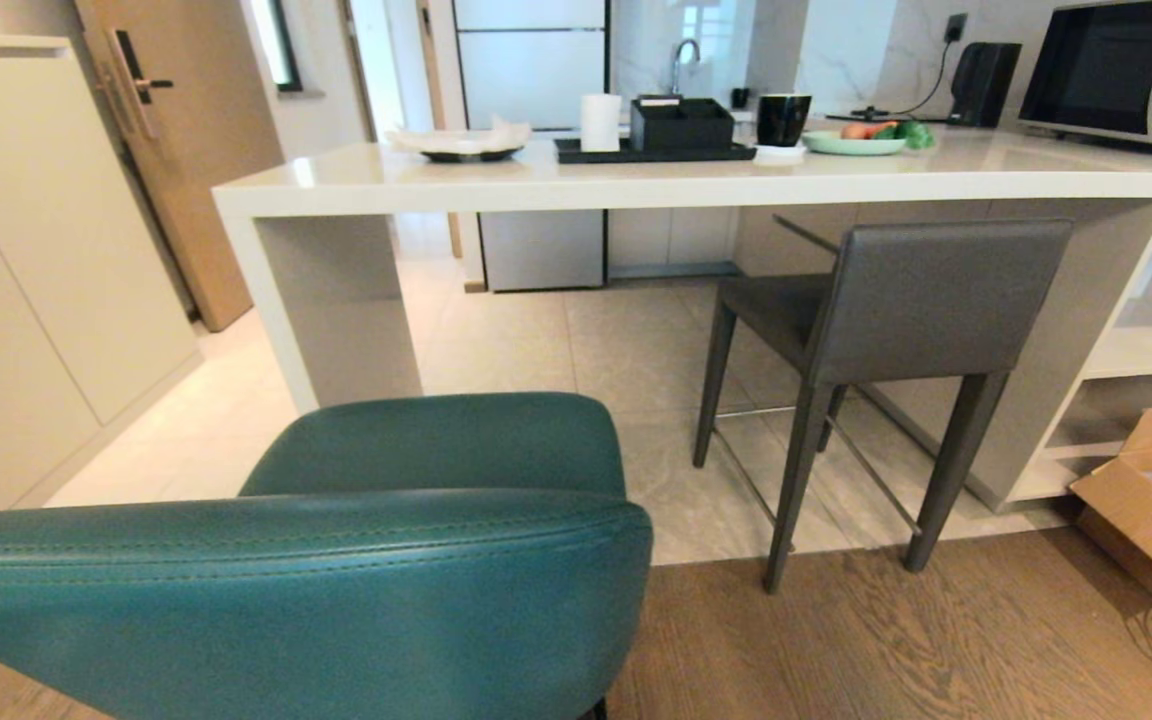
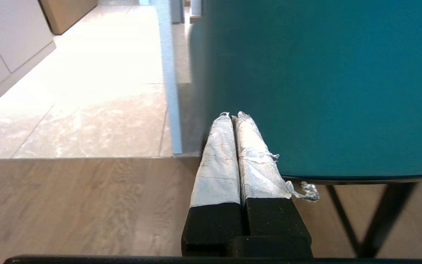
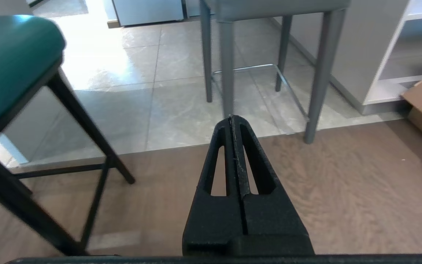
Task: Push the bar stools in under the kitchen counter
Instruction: Push the blue chair back under the dining table
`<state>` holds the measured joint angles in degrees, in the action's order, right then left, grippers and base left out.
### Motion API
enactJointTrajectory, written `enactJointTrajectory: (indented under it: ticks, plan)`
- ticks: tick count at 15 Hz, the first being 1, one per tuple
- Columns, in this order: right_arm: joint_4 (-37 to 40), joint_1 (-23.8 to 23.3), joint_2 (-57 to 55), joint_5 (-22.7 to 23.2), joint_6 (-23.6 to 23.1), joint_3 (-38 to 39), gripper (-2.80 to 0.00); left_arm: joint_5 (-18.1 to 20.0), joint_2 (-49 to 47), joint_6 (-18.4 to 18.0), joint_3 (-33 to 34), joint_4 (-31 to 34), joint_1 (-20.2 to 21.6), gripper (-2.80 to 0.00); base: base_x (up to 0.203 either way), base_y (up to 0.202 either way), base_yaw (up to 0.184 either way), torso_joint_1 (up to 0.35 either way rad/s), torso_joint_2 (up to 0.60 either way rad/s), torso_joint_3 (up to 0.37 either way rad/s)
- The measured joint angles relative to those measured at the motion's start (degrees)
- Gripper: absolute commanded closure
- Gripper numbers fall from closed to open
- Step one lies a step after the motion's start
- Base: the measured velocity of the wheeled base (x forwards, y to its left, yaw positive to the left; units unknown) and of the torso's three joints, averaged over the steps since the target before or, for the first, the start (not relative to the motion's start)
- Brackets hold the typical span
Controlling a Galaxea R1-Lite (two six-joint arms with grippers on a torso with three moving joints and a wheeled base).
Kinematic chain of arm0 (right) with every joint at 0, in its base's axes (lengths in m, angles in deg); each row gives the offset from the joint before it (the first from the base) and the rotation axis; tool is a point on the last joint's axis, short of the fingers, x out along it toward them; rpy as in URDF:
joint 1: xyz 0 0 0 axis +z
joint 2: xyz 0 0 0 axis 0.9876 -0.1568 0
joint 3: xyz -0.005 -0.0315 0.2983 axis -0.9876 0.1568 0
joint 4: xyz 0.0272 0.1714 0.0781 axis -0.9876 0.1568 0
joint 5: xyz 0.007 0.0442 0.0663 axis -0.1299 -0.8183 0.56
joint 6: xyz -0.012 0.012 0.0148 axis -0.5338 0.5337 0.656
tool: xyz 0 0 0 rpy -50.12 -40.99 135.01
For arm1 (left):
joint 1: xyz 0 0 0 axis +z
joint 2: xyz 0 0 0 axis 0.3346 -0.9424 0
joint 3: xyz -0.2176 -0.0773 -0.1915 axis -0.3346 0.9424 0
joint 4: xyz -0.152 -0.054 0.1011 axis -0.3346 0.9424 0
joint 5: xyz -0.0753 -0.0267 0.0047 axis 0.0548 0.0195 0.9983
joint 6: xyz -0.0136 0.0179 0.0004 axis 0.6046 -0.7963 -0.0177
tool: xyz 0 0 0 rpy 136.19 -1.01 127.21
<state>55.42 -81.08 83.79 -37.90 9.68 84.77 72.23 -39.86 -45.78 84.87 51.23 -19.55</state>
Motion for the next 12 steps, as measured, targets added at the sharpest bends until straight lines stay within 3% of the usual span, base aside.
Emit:
enactJointTrajectory:
  ticks: [7, 12]
  plan:
    - [0.0, 0.0, 0.0, 0.0, 0.0, 0.0, 0.0, 0.0, 0.0, 0.0, 0.0, 0.0, 0.0, 0.0, 0.0, 0.182, -0.002, 0.001, 0.0, 0.004]
    - [0.0, 0.0, 0.0, 0.0, 0.0, 0.0, 0.0, 0.0, 0.0, 0.0, 0.0, 0.0, 0.0, 0.0, 0.0, 0.0, 0.0, 0.0, 0.0, 0.0]
